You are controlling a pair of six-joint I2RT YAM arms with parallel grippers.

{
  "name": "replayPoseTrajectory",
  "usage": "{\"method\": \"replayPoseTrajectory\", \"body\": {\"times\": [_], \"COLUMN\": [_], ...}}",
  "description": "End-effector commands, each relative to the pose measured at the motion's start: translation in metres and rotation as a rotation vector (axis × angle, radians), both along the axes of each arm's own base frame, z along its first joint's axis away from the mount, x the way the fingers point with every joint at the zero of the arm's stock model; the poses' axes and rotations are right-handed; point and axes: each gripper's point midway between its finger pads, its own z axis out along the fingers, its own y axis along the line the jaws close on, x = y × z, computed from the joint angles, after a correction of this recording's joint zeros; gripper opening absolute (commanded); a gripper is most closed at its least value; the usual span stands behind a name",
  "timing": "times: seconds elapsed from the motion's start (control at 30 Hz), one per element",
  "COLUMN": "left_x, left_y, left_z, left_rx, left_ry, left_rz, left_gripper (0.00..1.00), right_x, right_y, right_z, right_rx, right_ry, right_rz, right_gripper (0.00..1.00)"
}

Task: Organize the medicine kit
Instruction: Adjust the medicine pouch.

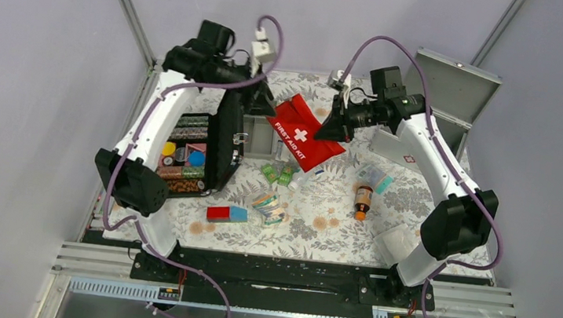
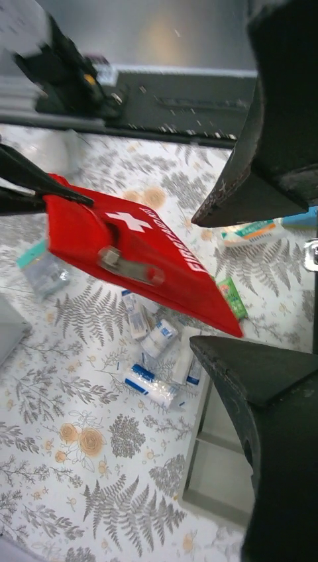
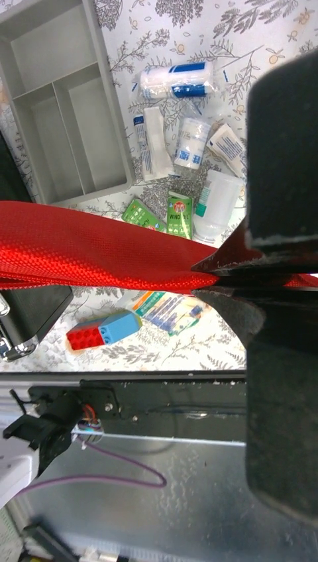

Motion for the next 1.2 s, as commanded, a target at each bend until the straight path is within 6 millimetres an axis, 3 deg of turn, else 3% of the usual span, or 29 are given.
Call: {"method": "replayPoseTrajectory", "body": {"times": [0.0, 0.07, 0.23, 0.47, 0.67, 0.73, 0.83, 0.9, 1.17], "left_x": [-0.003, 0.002, 0.008, 0.003, -0.003, -0.002, 0.002, 0.003, -0.002], "left_y": [0.005, 0.003, -0.003, -0.016, -0.027, -0.027, -0.027, -0.027, -0.028], "left_z": [0.047, 0.045, 0.043, 0.035, 0.031, 0.029, 0.022, 0.019, 0.015], "left_rx": [-0.299, -0.326, -0.332, -0.382, -0.381, -0.380, -0.362, -0.361, -0.390], "left_ry": [0.214, 0.253, 0.152, 0.286, 0.314, 0.325, 0.302, 0.294, 0.391], "left_rz": [-0.072, -0.082, -0.087, -0.150, -0.188, -0.184, -0.157, -0.162, -0.210], "left_gripper": [0.61, 0.62, 0.67, 0.72, 0.55, 0.53, 0.64, 0.65, 0.29], "right_x": [-0.007, -0.010, -0.014, -0.013, -0.009, -0.009, -0.009, -0.009, -0.005], "right_y": [0.000, 0.001, 0.002, 0.002, 0.003, 0.003, 0.004, 0.004, 0.003], "right_z": [0.038, 0.041, 0.048, 0.049, 0.048, 0.048, 0.050, 0.051, 0.050], "right_rx": [0.137, 0.161, 0.185, 0.185, 0.178, 0.180, 0.187, 0.187, 0.176], "right_ry": [0.066, 0.102, 0.123, 0.114, 0.103, 0.101, 0.100, 0.097, 0.093], "right_rz": [0.036, 0.051, 0.068, 0.068, 0.062, 0.066, 0.071, 0.071, 0.058], "right_gripper": [0.05, 0.05, 0.05, 0.05, 0.05, 0.05, 0.06, 0.06, 0.06]}}
